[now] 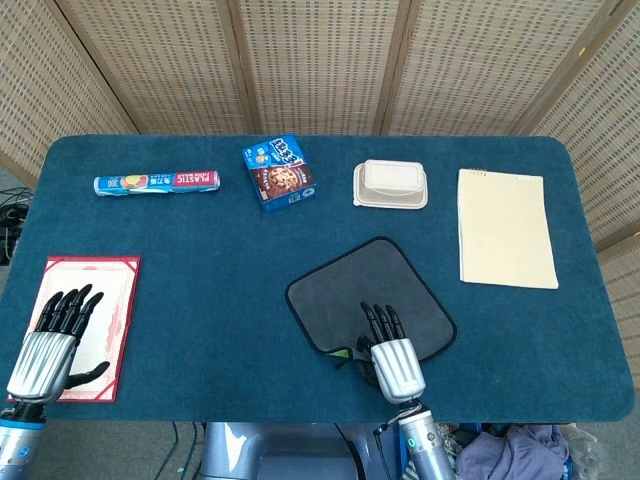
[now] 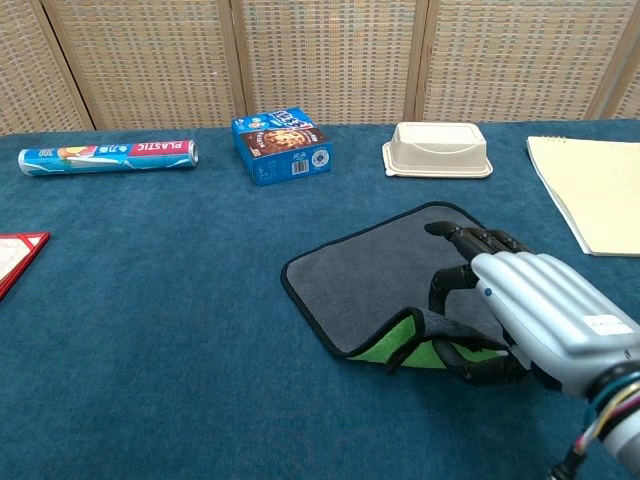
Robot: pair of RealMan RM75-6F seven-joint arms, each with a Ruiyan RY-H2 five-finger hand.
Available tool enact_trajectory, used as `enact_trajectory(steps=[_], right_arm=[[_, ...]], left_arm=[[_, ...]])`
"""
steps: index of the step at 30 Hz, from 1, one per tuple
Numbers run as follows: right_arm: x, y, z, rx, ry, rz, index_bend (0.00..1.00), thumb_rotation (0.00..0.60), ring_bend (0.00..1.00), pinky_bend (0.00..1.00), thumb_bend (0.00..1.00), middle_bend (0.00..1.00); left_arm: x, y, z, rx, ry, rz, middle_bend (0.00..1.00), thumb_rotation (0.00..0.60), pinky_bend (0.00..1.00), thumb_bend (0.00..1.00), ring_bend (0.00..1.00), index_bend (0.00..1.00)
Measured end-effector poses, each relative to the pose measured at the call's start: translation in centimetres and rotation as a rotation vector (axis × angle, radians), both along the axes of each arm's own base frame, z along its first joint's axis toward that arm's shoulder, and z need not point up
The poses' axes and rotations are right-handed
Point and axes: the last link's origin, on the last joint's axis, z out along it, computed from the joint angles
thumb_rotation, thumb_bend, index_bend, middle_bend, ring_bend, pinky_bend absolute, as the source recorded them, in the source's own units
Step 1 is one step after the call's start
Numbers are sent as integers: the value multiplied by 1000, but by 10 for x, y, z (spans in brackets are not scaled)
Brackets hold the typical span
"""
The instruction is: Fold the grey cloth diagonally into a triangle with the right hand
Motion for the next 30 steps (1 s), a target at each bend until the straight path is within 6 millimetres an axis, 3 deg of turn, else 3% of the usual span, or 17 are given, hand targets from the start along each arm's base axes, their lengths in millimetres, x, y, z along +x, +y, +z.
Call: enact_trajectory(steps=[30], right_arm=[[24,-97,8,-74,83,27,573,600,0,0,473,74]], left_arm=[[-1,3,-7,-6,32,9,0,600,0,128,0,0]])
